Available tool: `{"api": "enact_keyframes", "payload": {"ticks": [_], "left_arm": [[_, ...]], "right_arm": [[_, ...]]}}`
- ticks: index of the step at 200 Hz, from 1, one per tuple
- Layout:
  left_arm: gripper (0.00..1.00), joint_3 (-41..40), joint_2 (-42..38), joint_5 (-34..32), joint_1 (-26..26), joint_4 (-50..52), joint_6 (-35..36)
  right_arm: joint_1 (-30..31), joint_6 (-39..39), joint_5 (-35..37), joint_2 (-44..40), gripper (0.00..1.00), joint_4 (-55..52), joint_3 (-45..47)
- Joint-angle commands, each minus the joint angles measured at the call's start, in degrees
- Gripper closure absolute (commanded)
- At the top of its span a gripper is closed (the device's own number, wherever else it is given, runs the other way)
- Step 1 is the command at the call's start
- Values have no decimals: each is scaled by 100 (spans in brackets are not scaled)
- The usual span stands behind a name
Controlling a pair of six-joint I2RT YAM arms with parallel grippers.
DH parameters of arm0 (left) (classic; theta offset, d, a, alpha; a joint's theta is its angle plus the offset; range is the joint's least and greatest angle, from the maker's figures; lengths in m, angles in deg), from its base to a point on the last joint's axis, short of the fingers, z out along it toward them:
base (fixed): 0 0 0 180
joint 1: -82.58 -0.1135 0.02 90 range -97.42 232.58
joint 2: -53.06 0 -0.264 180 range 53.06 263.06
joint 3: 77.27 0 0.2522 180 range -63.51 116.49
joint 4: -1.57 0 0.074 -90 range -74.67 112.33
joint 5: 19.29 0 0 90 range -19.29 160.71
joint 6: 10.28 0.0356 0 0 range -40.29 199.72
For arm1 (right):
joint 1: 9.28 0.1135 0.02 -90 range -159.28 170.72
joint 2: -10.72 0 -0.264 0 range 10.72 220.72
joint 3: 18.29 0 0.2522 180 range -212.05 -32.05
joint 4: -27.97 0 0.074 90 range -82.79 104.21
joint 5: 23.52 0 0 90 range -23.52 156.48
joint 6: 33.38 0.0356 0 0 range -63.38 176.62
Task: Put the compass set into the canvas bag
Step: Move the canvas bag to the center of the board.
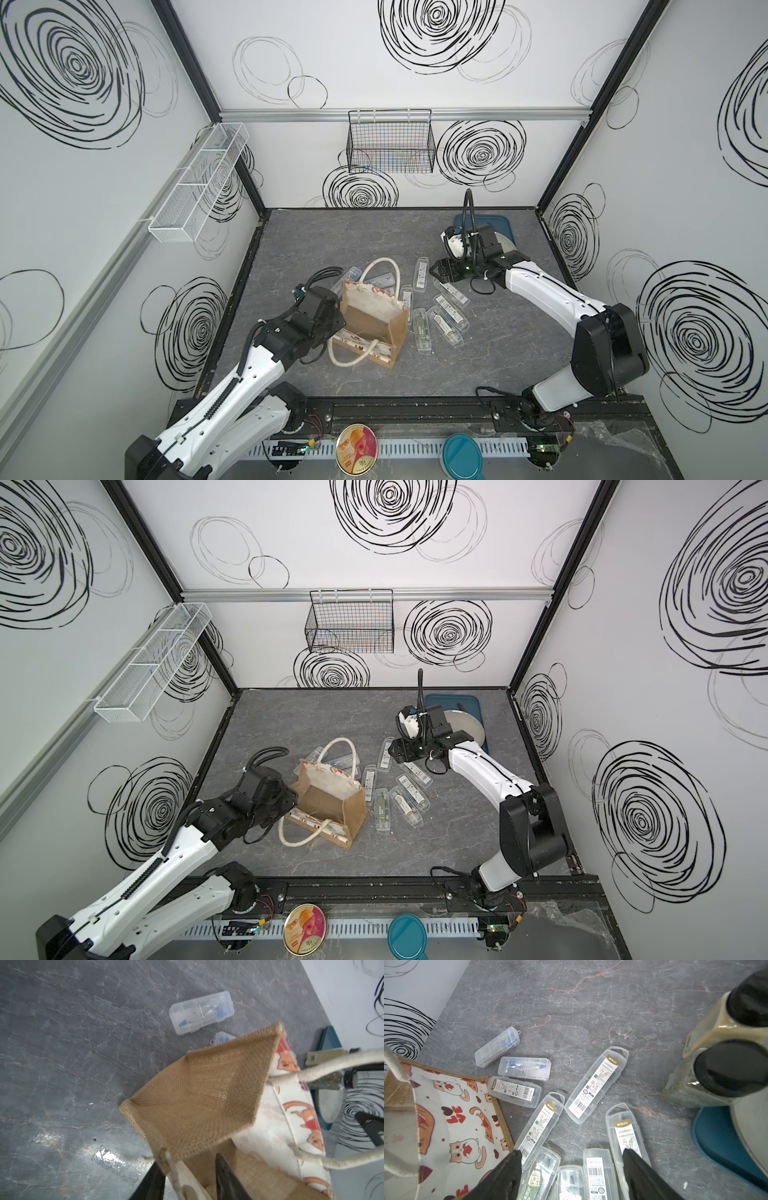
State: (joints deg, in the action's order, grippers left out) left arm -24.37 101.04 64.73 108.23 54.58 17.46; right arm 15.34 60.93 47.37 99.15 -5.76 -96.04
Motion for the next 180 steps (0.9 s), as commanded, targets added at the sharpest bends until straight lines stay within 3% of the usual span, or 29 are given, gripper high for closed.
{"api": "enact_keyframes", "payload": {"ticks": [1, 31, 68, 117, 156, 180], "left_arm": [[71, -49, 177, 531, -551, -584, 735], [84, 171, 793, 1049, -1224, -881, 1697], [96, 848, 1770, 1374, -1523, -1068, 2611], [97, 2037, 2976, 1723, -2025, -882, 3673], [88, 2798, 3848, 1904, -2078, -684, 4264], [59, 2993, 3828, 1776, -2083, -590, 4310]], "right_arm": [[-18, 123, 113, -95, 21, -250, 36], [-122, 355, 327, -41, 22, -379, -41], [-170, 523, 638, -45, 22, -523, -27], [-220, 793, 1263, -91, 22, -728, 166], [-220, 860, 1453, -114, 22, -721, 373], [-217, 847, 1520, -122, 22, -715, 476]]}}
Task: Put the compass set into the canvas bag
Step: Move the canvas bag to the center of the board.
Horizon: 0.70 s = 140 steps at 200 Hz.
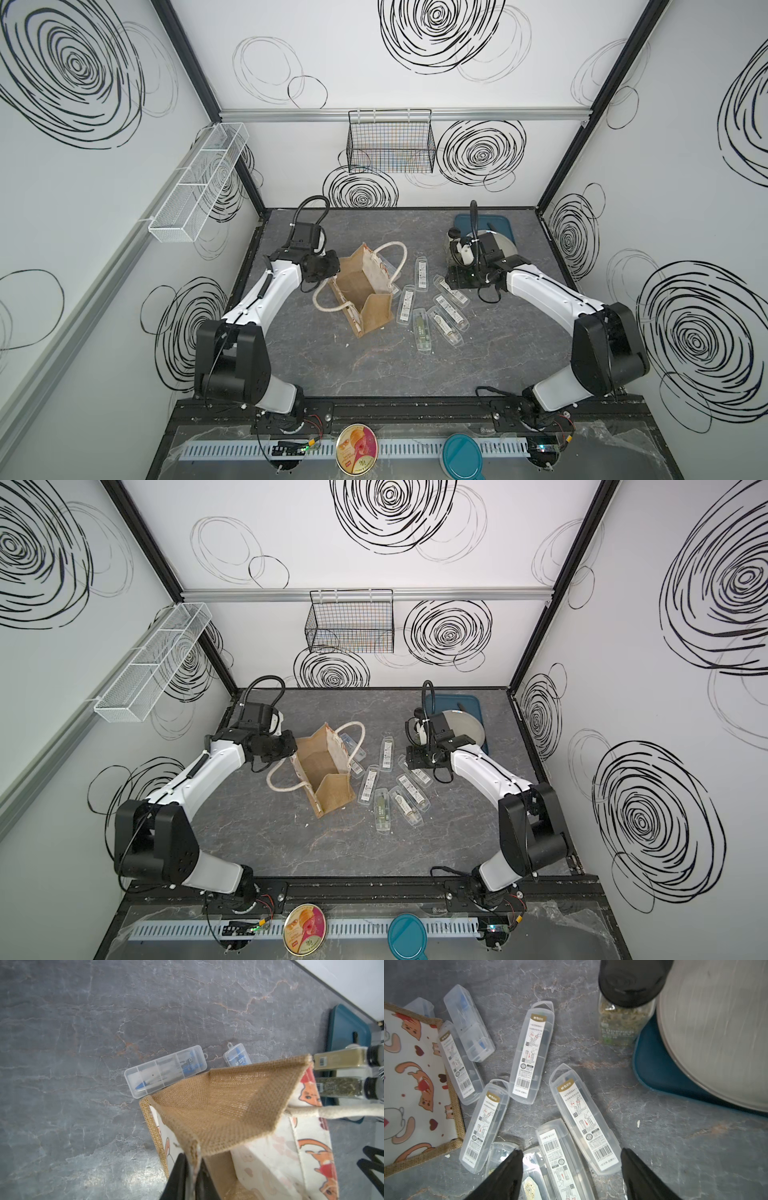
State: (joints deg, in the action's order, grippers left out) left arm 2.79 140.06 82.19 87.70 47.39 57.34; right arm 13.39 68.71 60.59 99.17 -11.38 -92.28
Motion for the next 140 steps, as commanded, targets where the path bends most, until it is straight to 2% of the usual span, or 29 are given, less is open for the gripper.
{"api": "enact_keyframes", "payload": {"ticks": [1, 17, 42, 95, 140], "left_arm": [[57, 282, -84, 20, -30, 132, 326], [38, 344, -267, -227, -31, 259, 337], [27, 299, -712, -694, -30, 487, 307], [23, -473, -1952, -1035, 238, 697, -283], [23, -1010, -2165, -1390, 1224, 570, -811]], "right_arm": [[-29, 71, 200, -125, 22, -155, 104], [-33, 42, 236, -73, 22, -159, 143], [-31, -39, 320, 86, 22, -219, 134], [-32, -172, 348, 327, 23, -259, 64], [-34, -213, 272, 455, 25, -316, -59]]}}
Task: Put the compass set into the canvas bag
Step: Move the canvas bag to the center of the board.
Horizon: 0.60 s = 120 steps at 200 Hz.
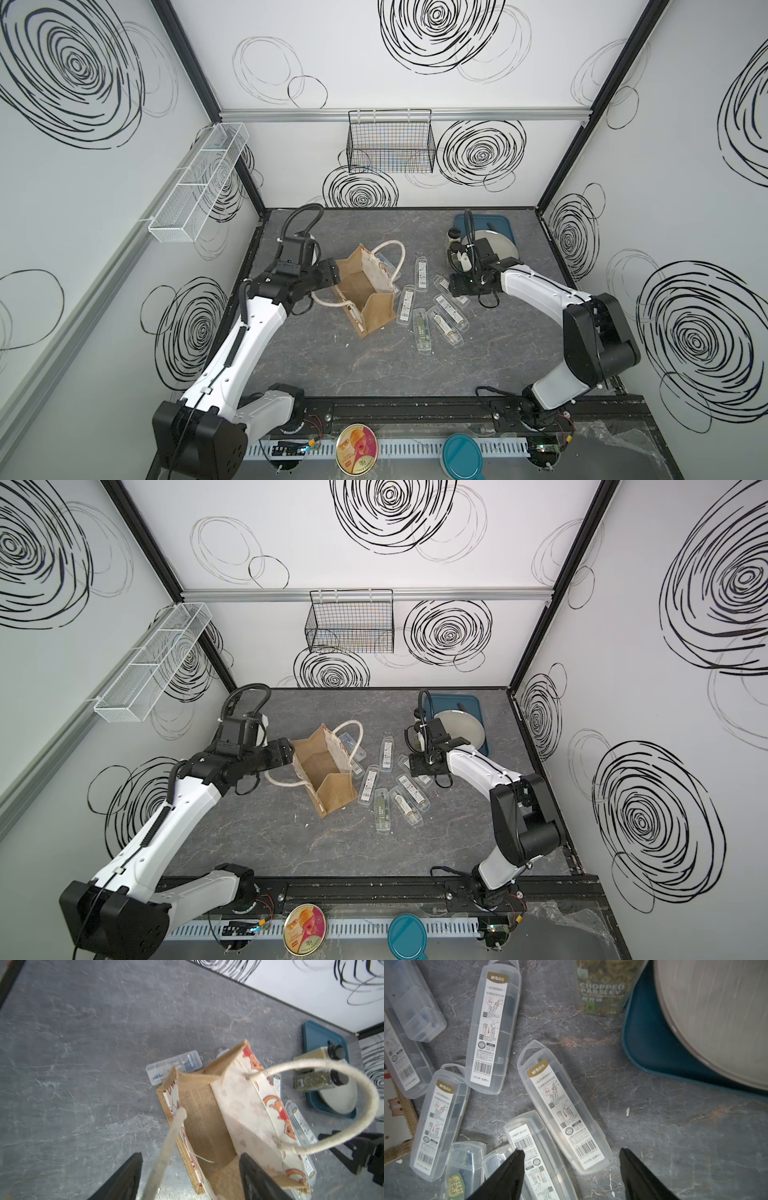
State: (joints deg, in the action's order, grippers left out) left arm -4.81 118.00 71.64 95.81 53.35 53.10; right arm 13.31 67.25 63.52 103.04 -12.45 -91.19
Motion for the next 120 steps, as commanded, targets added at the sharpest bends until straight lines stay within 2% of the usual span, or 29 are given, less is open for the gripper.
{"api": "enact_keyframes", "payload": {"ticks": [1, 48, 93, 120], "left_arm": [[23, -260, 47, -337, 437, -34, -396], [30, -414, 125, -565, 655, -44, -666], [19, -245, -598, -1355, 549, 709, -754], [18, -510, -901, -1106, 582, 767, -986]], "right_arm": [[-22, -64, -21, 68, 25, -209, -173], [-30, -61, 106, -10, 26, -307, -125], [-61, -173, 252, -36, 27, -329, 5], [-59, -334, 283, 97, 29, -336, -31]]}}
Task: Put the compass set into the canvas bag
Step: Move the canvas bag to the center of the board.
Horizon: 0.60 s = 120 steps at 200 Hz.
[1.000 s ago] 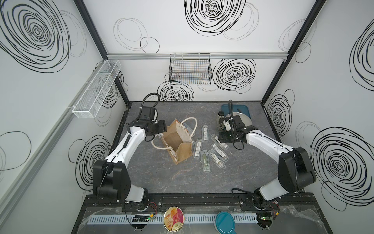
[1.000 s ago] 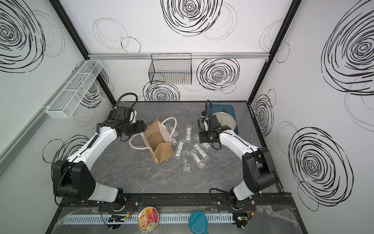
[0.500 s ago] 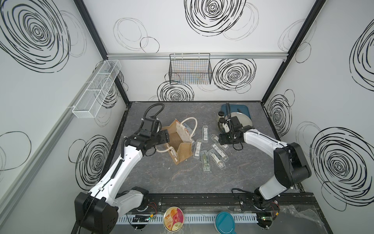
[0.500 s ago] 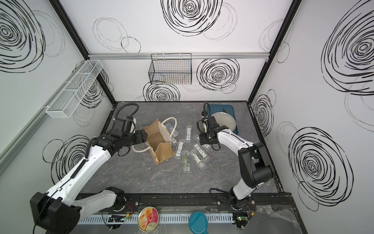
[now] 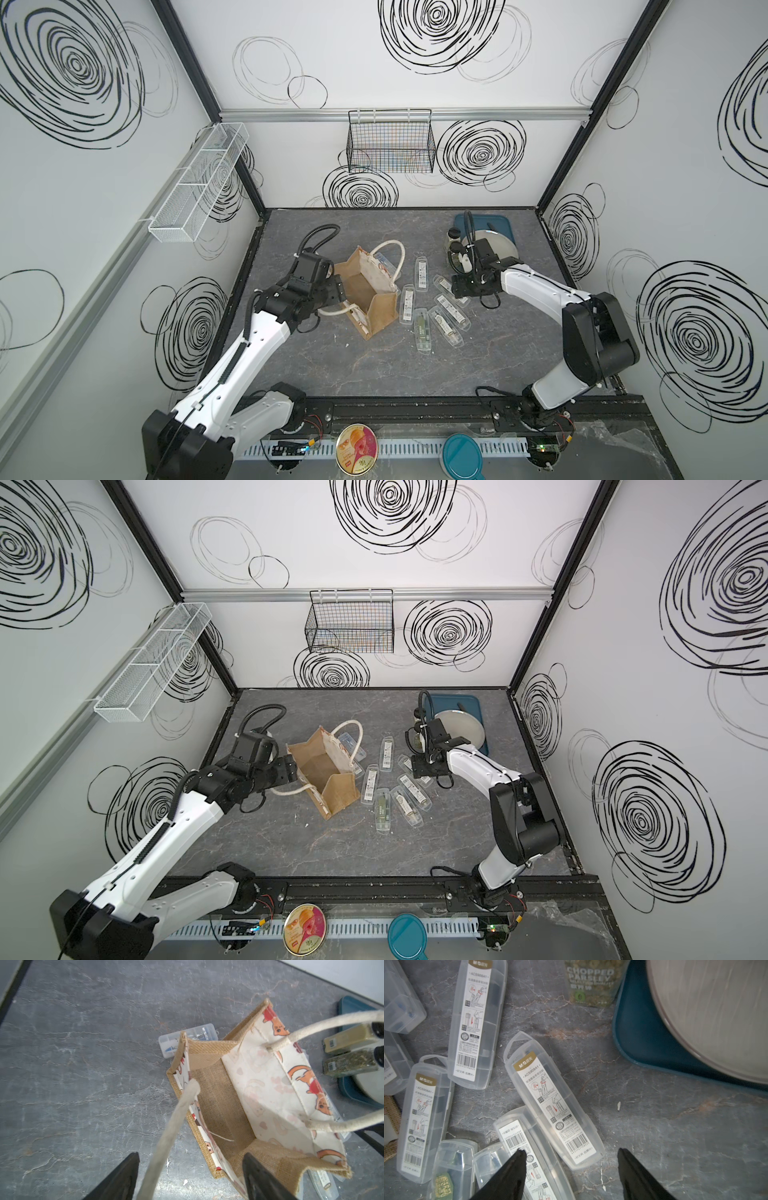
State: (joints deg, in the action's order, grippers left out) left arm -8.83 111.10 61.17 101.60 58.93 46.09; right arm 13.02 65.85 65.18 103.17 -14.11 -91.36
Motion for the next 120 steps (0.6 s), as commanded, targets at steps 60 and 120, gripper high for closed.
{"api": "enact_keyframes", "payload": {"ticks": [60, 120], "left_arm": [[23, -1080, -447, 540, 249, -465, -901], [68, -859, -326, 968, -512, -546, -469]], "right_arm": [[118, -633, 88, 660, 30, -277, -355], [270, -528, 191, 868, 31, -216, -448]]}}
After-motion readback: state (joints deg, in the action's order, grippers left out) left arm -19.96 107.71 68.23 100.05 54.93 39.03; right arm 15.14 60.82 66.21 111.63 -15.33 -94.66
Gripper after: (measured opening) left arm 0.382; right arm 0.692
